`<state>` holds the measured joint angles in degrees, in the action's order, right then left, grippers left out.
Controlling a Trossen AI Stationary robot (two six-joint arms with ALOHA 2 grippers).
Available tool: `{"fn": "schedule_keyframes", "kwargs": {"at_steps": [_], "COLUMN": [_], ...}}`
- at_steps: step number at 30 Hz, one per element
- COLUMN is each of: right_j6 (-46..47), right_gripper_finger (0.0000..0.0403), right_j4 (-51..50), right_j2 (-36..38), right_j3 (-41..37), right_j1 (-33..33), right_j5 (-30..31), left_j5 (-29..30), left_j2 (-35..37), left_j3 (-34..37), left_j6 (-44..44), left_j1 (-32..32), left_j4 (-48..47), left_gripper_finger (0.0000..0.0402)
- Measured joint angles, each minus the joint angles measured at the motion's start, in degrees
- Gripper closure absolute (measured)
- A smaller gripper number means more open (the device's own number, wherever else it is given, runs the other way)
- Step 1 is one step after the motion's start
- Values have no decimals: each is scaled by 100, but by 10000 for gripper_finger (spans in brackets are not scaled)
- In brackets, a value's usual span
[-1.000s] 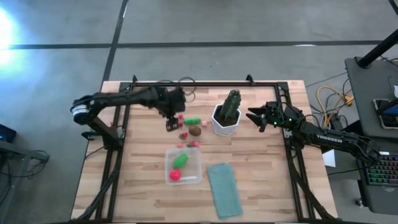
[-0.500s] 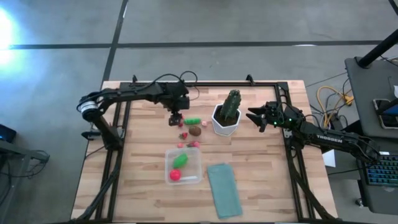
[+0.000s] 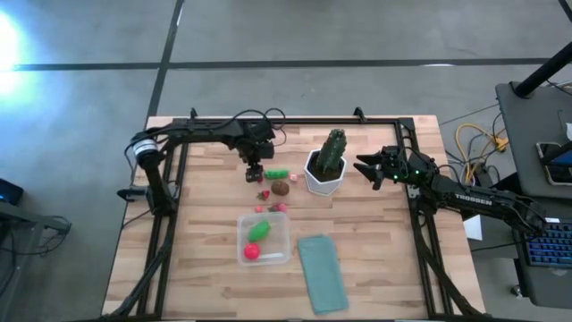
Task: Pick and placing Produce into tupperware
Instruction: Put the red cherry into the transparent bin
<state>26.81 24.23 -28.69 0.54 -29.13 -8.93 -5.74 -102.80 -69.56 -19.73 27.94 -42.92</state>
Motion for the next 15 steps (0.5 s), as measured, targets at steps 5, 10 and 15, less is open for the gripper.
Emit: {"fn": "schedule_keyframes", "kwargs": {"at_steps": [5,10,15], "right_j6": [0,0,0], "right_gripper_finger": [170,170,170], "right_j4": [-2,0,0], "right_j2": [0,0,2], "right_j3": [0,0,0], "right_j1": [-1,-2,0], "right_j5": [0,0,0], "left_j5": [137,138,143], "left_j2": [-132,-122,-57], "left_j3": [158,262,230], "left_j6": [309,420,446], "left_j1": [50,50,63], "left_j4": [13,187,472], "left_gripper_finger": [183,183,183]}}
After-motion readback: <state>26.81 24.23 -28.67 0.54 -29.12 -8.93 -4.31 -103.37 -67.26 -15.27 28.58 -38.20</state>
